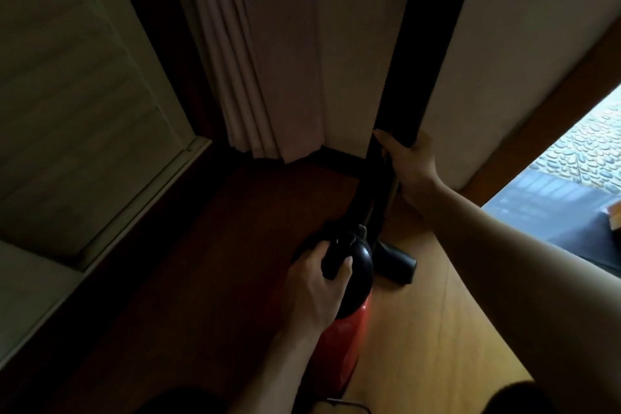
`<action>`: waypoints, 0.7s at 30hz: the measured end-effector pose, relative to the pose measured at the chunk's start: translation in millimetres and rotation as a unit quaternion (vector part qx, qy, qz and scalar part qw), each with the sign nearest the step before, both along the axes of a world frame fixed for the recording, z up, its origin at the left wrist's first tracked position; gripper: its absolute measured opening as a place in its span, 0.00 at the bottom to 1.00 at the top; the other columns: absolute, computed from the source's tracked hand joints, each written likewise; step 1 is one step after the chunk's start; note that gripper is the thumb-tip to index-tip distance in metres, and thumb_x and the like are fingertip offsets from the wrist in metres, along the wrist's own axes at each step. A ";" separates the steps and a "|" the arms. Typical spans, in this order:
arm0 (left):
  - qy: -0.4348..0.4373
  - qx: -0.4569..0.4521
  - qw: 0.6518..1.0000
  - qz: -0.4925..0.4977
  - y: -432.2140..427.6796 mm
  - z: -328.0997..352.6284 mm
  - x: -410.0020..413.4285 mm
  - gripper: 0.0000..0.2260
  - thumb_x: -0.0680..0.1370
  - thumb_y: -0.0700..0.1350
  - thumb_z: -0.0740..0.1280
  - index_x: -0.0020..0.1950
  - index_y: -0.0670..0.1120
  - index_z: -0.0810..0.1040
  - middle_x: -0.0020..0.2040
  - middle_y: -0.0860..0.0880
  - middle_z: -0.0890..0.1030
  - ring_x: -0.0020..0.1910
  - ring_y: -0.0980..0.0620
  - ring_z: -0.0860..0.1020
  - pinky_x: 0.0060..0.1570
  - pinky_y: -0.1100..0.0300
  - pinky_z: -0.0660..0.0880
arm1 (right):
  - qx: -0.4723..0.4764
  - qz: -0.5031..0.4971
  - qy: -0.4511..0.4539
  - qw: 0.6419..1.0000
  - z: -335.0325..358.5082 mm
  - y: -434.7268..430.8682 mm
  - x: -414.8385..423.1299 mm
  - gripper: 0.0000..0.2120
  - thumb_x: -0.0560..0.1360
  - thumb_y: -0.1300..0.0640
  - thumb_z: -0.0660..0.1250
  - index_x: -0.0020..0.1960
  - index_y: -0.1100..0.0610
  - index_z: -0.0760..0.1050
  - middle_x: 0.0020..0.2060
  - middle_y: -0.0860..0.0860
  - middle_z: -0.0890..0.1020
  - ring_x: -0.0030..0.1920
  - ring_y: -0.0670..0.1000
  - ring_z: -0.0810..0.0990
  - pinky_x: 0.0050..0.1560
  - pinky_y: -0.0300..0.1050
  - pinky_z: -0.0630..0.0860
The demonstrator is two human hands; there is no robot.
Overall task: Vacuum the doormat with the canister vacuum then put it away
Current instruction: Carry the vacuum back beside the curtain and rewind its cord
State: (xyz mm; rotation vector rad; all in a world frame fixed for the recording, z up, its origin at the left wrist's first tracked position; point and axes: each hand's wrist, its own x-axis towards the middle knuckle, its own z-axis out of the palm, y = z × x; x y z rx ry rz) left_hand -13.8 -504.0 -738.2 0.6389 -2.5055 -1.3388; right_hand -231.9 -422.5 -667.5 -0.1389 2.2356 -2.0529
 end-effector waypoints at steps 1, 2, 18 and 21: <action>0.003 0.004 1.000 -0.003 1.9 0.6 0.3 0.11 0.78 0.60 0.64 0.53 0.56 0.79 0.45 0.59 0.81 0.45 0.62 0.79 0.44 0.68 0.76 | -0.012 -0.010 -0.004 1.000 1.0 -1.4 -1.1 0.12 0.74 0.55 0.75 0.51 0.61 0.78 0.32 0.46 0.80 0.30 0.42 0.80 0.32 0.37 0.76; 0.005 0.012 1.000 -0.008 3.6 0.1 0.7 0.10 0.78 0.59 0.65 0.53 0.56 0.79 0.45 0.59 0.81 0.45 0.63 0.79 0.44 0.68 0.76 | -0.020 -0.018 -0.006 1.000 1.9 -2.0 -3.0 0.10 0.74 0.56 0.75 0.51 0.60 0.78 0.32 0.45 0.81 0.32 0.42 0.82 0.33 0.37 0.77; 0.015 -0.009 1.000 0.003 1.6 -8.0 -32.5 0.10 0.78 0.56 0.65 0.55 0.54 0.80 0.47 0.57 0.81 0.46 0.61 0.78 0.42 0.75 0.70 | 0.000 0.009 0.048 0.999 -6.2 -8.1 -26.5 0.12 0.75 0.61 0.74 0.37 0.56 0.74 0.28 0.45 0.76 0.30 0.43 0.76 0.33 0.38 0.75; 0.011 -0.014 1.000 0.010 1.6 -7.6 -33.2 0.09 0.78 0.56 0.66 0.54 0.54 0.80 0.46 0.58 0.81 0.45 0.62 0.78 0.40 0.75 0.70 | 0.001 0.011 0.048 0.999 -7.8 -7.9 -25.7 0.13 0.76 0.60 0.73 0.36 0.55 0.74 0.27 0.44 0.76 0.29 0.42 0.76 0.32 0.37 0.75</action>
